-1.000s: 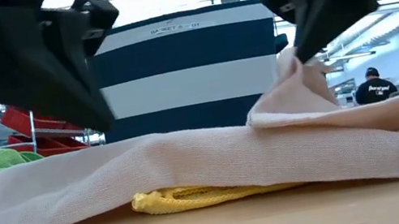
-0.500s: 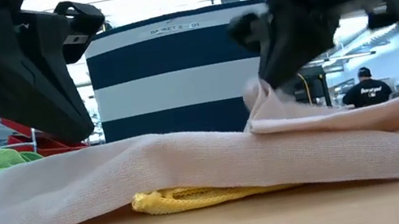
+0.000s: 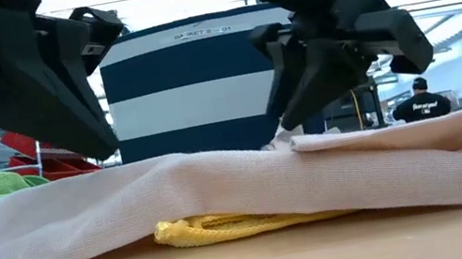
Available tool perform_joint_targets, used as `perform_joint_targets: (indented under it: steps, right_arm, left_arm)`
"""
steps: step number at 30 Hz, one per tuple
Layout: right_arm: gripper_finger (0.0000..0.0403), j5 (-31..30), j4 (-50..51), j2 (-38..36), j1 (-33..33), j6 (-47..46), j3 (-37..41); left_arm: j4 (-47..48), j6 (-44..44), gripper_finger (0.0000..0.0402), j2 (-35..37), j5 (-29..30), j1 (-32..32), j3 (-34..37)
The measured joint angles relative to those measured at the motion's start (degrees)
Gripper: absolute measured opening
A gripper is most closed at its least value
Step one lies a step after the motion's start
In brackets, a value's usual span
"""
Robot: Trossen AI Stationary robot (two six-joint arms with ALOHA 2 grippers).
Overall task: Fold towel
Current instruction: Fold the brown towel
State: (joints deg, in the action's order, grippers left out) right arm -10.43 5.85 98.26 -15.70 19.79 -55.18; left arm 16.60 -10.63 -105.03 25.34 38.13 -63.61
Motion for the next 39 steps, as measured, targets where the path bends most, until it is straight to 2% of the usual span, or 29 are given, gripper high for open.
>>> perform_joint_targets:
  steps: [2,5,9,15,20,24,26,32,39]
  right_arm:
    - [0.0159,-0.35,-0.2,0.0,0.0,0.35,0.0]
    - [0.0205,-4.3,0.18,-0.01,-0.27,-0.54,0.0]
    - [0.0234,-7.89,3.64,-1.6,-1.85,-4.52,-0.75]
    - [0.0216,-6.11,12.42,-4.24,-6.7,-16.84,-5.81]
    - [0.0194,0.06,8.2,-3.4,-13.54,-25.87,-7.21]
    - [0.0187,-0.03,4.29,-1.26,-19.39,-30.5,-7.17]
    - [0.0184,-1.86,2.44,0.05,-21.76,-32.2,-7.17]
    - [0.0183,-7.71,0.97,4.5,-26.49,-36.14,-7.17]
    - [0.0181,-15.69,6.97,5.99,-30.91,-40.96,-7.15]
  left_arm:
    - [-0.18,0.01,0.0024,0.0,0.06,-0.43,0.0]
    - [-0.42,0.07,0.0024,0.0,0.15,-0.91,0.0]
    - [-0.39,0.19,0.0024,0.0,0.15,-1.04,-0.02]
    - [-0.56,0.5,0.0024,0.0,0.15,-0.76,-0.02]
    - [-3.6,0.57,0.0024,0.0,-0.14,0.19,-0.02]
    - [-7.57,1.72,0.0024,-0.02,-5.4,1.31,-0.02]
    - [-9.69,2.1,0.0024,-0.02,-7.16,1.92,-0.02]
    - [-10.66,0.74,0.0024,-0.33,-7.65,3.18,-0.04]
    - [-10.23,-4.0,0.0024,-2.93,-7.68,3.15,-0.02]
